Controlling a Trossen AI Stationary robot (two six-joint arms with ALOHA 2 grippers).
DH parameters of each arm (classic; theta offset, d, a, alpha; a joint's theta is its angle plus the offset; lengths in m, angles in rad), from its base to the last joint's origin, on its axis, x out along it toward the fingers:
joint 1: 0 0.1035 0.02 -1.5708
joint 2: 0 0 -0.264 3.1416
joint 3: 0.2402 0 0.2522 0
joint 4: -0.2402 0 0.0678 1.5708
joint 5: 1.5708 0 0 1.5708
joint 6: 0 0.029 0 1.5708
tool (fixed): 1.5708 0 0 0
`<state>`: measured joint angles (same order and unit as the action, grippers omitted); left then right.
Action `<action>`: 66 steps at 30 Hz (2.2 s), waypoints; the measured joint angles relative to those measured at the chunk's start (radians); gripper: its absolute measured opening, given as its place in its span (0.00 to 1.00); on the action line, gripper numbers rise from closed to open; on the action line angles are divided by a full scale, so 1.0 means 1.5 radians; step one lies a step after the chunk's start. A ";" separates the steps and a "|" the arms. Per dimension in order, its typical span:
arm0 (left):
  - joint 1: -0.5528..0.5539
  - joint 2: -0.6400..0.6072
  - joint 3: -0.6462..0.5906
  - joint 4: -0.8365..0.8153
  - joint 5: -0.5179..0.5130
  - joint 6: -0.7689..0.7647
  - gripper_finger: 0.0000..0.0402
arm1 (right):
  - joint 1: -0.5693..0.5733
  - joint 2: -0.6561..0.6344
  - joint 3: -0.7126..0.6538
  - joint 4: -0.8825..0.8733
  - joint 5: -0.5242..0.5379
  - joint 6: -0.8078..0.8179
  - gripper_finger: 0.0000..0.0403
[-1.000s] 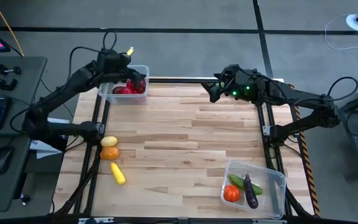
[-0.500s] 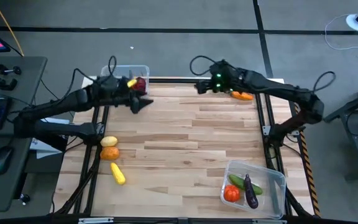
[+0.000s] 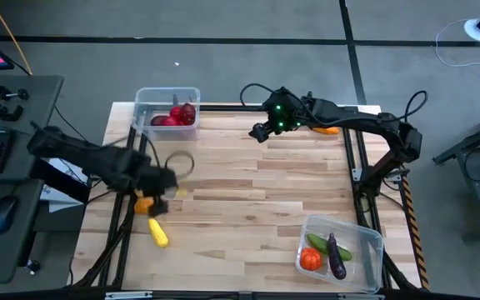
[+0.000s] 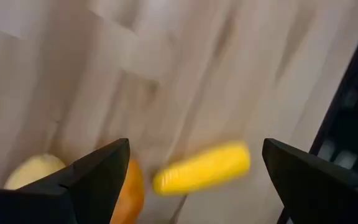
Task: Sort produce into baskets
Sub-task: Put the yellow corn into the bottom transparent bin
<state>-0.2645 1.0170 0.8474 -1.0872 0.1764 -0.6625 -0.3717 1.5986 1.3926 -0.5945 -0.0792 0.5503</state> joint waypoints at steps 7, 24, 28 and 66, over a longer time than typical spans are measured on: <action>-0.231 0.081 0.000 -0.005 -0.020 0.004 0.89 | -0.001 0.000 0.000 -0.028 0.000 -0.003 0.95; -0.395 0.336 0.000 0.082 -0.143 0.054 0.89 | -0.001 0.000 0.000 -0.042 0.017 -0.006 0.95; -0.402 0.353 0.000 0.129 -0.146 0.048 0.89 | -0.001 0.000 0.000 -0.044 0.017 -0.006 0.95; 0.175 0.251 0.147 0.550 -0.388 0.726 0.35 | 0.000 -0.461 0.000 -0.135 0.177 -0.001 0.95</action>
<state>-0.0017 1.3938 1.0685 -0.2626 -0.4053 0.4269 -0.3717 0.9069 1.3930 -0.7971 0.1859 0.5495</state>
